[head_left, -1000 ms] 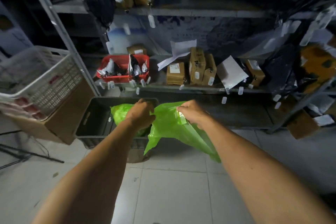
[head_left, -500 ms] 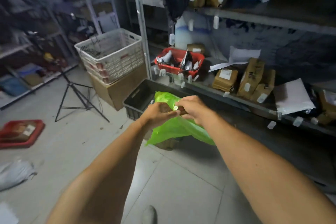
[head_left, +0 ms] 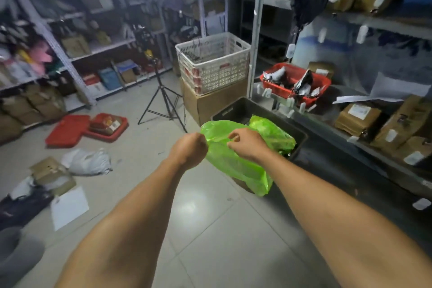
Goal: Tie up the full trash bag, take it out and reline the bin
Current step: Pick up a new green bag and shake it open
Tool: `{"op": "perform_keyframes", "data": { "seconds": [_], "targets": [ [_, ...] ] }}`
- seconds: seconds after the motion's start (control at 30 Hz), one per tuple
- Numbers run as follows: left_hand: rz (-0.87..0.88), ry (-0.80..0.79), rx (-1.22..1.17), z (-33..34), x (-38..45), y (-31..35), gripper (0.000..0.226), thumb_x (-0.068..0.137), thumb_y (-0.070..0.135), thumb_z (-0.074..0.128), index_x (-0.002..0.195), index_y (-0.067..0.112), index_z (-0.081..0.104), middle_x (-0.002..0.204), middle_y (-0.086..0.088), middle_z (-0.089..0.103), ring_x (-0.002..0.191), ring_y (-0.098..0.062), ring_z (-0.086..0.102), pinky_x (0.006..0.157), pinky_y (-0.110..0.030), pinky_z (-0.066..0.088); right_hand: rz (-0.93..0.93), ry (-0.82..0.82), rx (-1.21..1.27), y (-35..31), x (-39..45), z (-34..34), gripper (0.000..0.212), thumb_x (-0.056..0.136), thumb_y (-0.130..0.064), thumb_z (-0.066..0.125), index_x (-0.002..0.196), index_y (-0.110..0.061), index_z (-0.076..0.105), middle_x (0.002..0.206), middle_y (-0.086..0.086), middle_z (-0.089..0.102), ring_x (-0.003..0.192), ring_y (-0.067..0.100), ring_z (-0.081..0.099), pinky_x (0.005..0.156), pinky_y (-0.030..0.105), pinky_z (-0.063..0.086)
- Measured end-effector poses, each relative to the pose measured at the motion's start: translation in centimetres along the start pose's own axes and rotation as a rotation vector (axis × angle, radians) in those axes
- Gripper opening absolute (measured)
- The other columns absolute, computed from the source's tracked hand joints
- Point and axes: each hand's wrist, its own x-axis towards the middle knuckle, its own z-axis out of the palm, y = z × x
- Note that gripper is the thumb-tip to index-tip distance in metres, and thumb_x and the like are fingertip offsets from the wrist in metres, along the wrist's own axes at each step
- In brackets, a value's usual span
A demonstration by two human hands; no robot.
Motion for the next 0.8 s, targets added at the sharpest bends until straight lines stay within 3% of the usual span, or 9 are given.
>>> {"op": "perform_keyframes", "data": {
  "seconds": [0.1,0.3,0.43,0.6,0.8],
  "targets": [
    [-0.037,0.096,0.071,-1.1,-2.2,-3.8,0.019,0.085,0.023,0.049,0.083,0.006,0.058,0.083,-0.016,0.068,0.078,-0.041,0.061,0.059,-0.032,0.040,-0.112,-0.036,-0.192,-2.0,0.1,2.3,0.044,0.085,-0.032,0.061,0.128,-0.020,0.060,0.129,0.010,0.062,0.122,0.029,0.055,0.100,0.036,0.046],
    [-0.203,0.217,0.107,-4.1,-7.7,-11.7,0.020,0.088,0.024,0.049,0.079,0.009,0.059,0.092,-0.018,0.068,0.086,-0.041,0.062,0.061,-0.034,0.037,-0.279,-0.013,-0.411,-7.4,-0.3,7.3,0.054,0.088,-0.036,0.056,0.139,-0.024,0.046,0.135,0.008,0.048,0.128,0.030,0.042,0.103,0.041,0.042],
    [-0.331,0.261,0.071,-6.6,-12.2,-17.7,0.015,0.086,0.023,0.050,0.078,0.012,0.058,0.092,-0.016,0.068,0.086,-0.039,0.061,0.065,-0.036,0.046,-0.367,0.005,-0.455,-12.2,-1.6,11.1,0.058,0.087,-0.042,0.059,0.141,-0.025,0.044,0.136,0.007,0.046,0.129,0.029,0.040,0.103,0.042,0.043],
    [-0.441,0.308,0.075,-9.6,-17.5,-23.8,0.015,0.087,0.024,0.051,0.078,0.015,0.058,0.095,-0.014,0.068,0.088,-0.036,0.061,0.062,-0.032,0.038,-0.469,-0.005,-0.488,-17.9,-3.7,15.9,0.060,0.085,-0.043,0.059,0.140,-0.026,0.043,0.135,0.008,0.046,0.126,0.029,0.042,0.103,0.041,0.041],
    [-0.582,0.339,0.141,-12.0,-23.9,-30.5,0.018,0.090,0.023,0.051,0.092,0.011,0.063,0.097,-0.018,0.068,0.088,-0.038,0.063,0.062,-0.033,0.038,-0.585,-0.050,-0.499,-24.7,-6.0,21.8,0.063,0.088,-0.044,0.058,0.145,-0.028,0.036,0.147,0.009,0.038,0.134,0.029,0.036,0.106,0.040,0.036]
  ]
}}
